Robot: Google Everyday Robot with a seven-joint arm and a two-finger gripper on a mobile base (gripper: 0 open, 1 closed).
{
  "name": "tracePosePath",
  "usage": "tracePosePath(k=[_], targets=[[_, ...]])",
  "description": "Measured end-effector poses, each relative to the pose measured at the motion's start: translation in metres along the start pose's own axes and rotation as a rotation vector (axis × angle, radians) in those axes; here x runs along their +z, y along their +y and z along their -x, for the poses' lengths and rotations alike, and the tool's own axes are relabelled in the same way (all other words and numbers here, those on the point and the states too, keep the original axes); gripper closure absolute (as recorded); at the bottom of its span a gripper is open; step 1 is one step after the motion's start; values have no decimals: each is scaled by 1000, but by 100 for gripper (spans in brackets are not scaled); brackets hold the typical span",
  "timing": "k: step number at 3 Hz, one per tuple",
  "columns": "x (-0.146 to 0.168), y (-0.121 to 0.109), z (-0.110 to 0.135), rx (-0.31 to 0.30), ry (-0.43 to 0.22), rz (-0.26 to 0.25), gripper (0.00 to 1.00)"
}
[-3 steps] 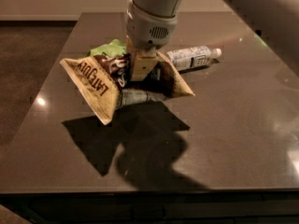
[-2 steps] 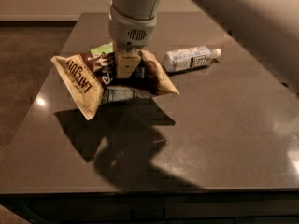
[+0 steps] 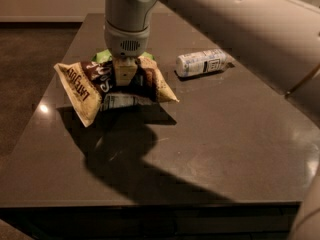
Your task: Move brown chip bag near green rice chip bag
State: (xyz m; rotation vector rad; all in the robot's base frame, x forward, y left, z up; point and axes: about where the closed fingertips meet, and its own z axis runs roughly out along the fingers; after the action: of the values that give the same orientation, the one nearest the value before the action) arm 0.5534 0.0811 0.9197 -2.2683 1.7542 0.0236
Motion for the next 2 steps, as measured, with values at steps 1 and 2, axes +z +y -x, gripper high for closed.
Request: tracePosePath(k=[1, 2], targets=[[10, -13, -4, 20, 22, -7, 30], [17, -23, -12, 46, 28, -9, 0]])
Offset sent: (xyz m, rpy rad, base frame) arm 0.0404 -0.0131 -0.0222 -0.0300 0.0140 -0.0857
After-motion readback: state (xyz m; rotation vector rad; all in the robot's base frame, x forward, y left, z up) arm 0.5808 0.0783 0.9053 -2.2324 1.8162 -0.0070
